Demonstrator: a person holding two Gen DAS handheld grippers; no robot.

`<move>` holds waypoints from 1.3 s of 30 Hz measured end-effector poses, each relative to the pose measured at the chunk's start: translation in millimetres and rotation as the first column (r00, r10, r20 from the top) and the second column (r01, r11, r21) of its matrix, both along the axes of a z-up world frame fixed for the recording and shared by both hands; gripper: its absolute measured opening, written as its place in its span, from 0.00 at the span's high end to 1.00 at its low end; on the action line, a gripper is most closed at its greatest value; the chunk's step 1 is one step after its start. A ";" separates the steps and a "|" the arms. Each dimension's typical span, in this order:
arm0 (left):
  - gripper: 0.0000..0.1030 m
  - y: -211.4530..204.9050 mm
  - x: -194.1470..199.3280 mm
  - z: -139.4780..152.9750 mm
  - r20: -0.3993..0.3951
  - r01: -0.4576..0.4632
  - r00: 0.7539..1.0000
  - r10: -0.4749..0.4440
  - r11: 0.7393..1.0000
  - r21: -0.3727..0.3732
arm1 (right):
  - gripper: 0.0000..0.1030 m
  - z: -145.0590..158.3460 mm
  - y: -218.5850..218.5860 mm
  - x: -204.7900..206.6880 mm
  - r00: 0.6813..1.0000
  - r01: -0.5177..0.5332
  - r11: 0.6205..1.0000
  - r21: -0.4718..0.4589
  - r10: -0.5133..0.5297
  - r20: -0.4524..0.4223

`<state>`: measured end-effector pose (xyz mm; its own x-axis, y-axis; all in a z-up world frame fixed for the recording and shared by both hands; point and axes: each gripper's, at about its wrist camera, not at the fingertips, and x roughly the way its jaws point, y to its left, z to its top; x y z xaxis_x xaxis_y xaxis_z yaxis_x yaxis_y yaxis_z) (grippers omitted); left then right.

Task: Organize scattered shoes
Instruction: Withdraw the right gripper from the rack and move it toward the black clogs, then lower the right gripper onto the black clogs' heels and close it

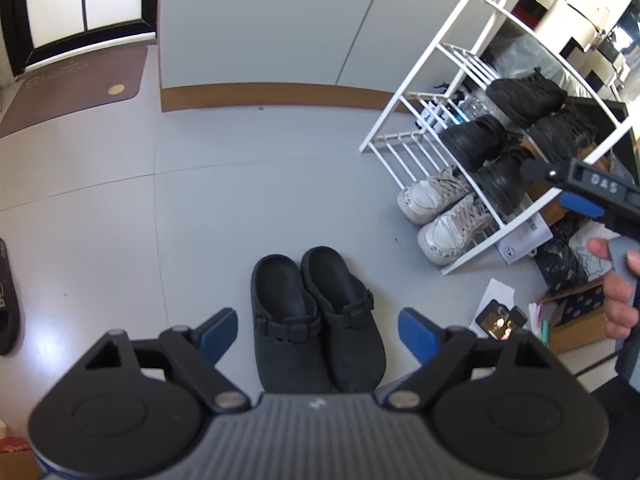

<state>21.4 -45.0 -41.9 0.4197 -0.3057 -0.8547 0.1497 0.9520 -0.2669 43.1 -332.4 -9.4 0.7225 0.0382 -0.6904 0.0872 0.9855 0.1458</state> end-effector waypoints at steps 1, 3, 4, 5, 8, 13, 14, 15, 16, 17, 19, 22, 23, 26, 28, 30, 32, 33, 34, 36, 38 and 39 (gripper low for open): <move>0.13 -2.0 1.8 -1.7 -0.003 0.006 1.000 -0.006 1.000 0.004 | 0.04 -1.8 1.3 0.8 1.000 -0.004 1.000 -0.002 0.004 -0.004; 0.13 -6.4 5.0 -4.5 -0.007 0.023 1.000 -0.023 1.000 0.011 | 0.04 -7.0 5.4 4.2 1.000 -0.019 1.000 -0.010 0.019 -0.018; 0.13 -8.7 6.5 -5.7 -0.009 0.033 0.999 -0.033 0.999 0.015 | 0.04 -10.2 7.5 5.7 0.999 -0.027 0.999 -0.018 0.026 -0.025; 0.13 -10.8 8.0 -6.9 -0.010 0.042 0.999 -0.042 0.999 0.020 | 0.04 -10.8 7.7 6.4 0.999 -0.029 0.999 -0.021 0.028 -0.028; 0.13 -18.1 12.3 -12.6 -0.015 0.064 0.998 -0.063 0.997 0.038 | 0.04 -17.9 13.5 11.6 0.997 -0.058 0.998 -0.039 0.056 -0.046; 0.13 -25.0 17.0 -20.7 -0.031 0.094 0.995 -0.092 0.994 0.063 | 0.04 -29.3 22.1 18.4 0.991 -0.110 0.991 -0.077 0.104 -0.081; 0.13 -25.3 18.0 -22.0 -0.033 0.097 0.995 -0.095 0.993 0.071 | 0.04 -32.4 24.5 19.8 0.989 -0.126 0.989 -0.080 0.119 -0.091; 0.13 -25.2 19.0 -23.3 -0.035 0.100 0.995 -0.097 0.992 0.077 | 0.04 -35.6 26.7 21.2 0.986 -0.138 0.987 -0.082 0.129 -0.103; 0.13 -25.3 20.0 -24.4 -0.037 0.101 0.994 -0.098 0.992 0.082 | 0.04 -38.8 28.3 22.5 0.984 -0.145 0.986 -0.077 0.136 -0.117; 0.13 -25.5 21.0 -25.1 -0.039 0.101 0.994 -0.098 0.991 0.083 | 0.04 -42.1 29.8 23.9 0.981 -0.152 0.986 -0.070 0.142 -0.131; 0.13 -24.0 24.7 -28.9 -0.050 0.095 0.995 -0.091 0.992 0.084 | 0.05 -48.9 32.2 27.0 0.974 -0.164 0.985 -0.043 0.155 -0.164; 0.13 -21.5 29.7 -30.9 -0.059 0.089 0.995 -0.085 0.993 0.077 | 0.05 -58.3 37.1 32.7 0.964 -0.173 0.985 -0.014 0.167 -0.205; 0.13 -20.2 32.2 -30.4 -0.058 0.090 0.995 -0.086 0.993 0.076 | 0.05 -61.7 40.2 35.3 0.961 -0.180 0.984 -0.012 0.173 -0.218; 0.13 -13.8 38.4 -28.7 -0.054 0.083 0.995 -0.079 0.994 0.069 | 0.11 -66.7 46.5 41.2 0.956 -0.190 0.982 -0.023 0.179 -0.232; 0.13 -7.0 40.4 -28.7 -0.053 0.066 0.997 -0.063 0.996 0.065 | 0.14 -71.5 54.3 44.9 0.950 -0.206 0.978 -0.027 0.193 -0.244; 0.13 4.5 45.1 -30.1 -0.059 0.037 0.998 -0.033 0.997 0.064 | 0.17 -76.5 61.3 45.6 0.945 -0.220 0.975 -0.031 0.206 -0.253; 0.13 12.1 47.5 -34.6 -0.072 0.019 0.997 -0.013 0.997 0.074 | 0.19 -84.5 72.4 44.7 0.936 -0.247 0.968 -0.046 0.226 -0.269; 0.13 15.1 48.1 -37.5 -0.080 0.012 0.997 -0.006 0.997 0.079 | 0.19 -88.3 77.4 43.7 0.932 -0.260 0.964 -0.051 0.237 -0.275; 0.13 17.6 48.2 -40.3 -0.089 0.009 0.996 -0.002 0.997 0.081 | 0.21 -92.6 83.1 42.5 0.927 -0.275 0.960 -0.057 0.249 -0.280; 0.13 22.7 47.8 -46.2 -0.111 0.002 0.994 0.007 0.997 0.082 | 0.23 -101.7 94.4 40.3 0.917 -0.302 0.951 -0.068 0.271 -0.293; 0.13 26.4 46.2 -49.6 -0.126 -0.003 0.992 0.013 0.997 0.080 | 0.23 -108.5 103.1 38.7 0.910 -0.325 0.943 -0.073 0.291 -0.296; 0.13 28.1 45.4 -50.6 -0.131 -0.004 0.991 0.014 0.997 0.079 | 0.23 -112.1 106.6 37.7 0.909 -0.327 0.942 -0.070 0.294 -0.297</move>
<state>66.9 -16.9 -92.6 0.3047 -0.2324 -0.9236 0.1097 0.9719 -0.2084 80.9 -225.9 -121.5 0.4649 0.1370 -0.8747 -0.2055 0.9777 0.0439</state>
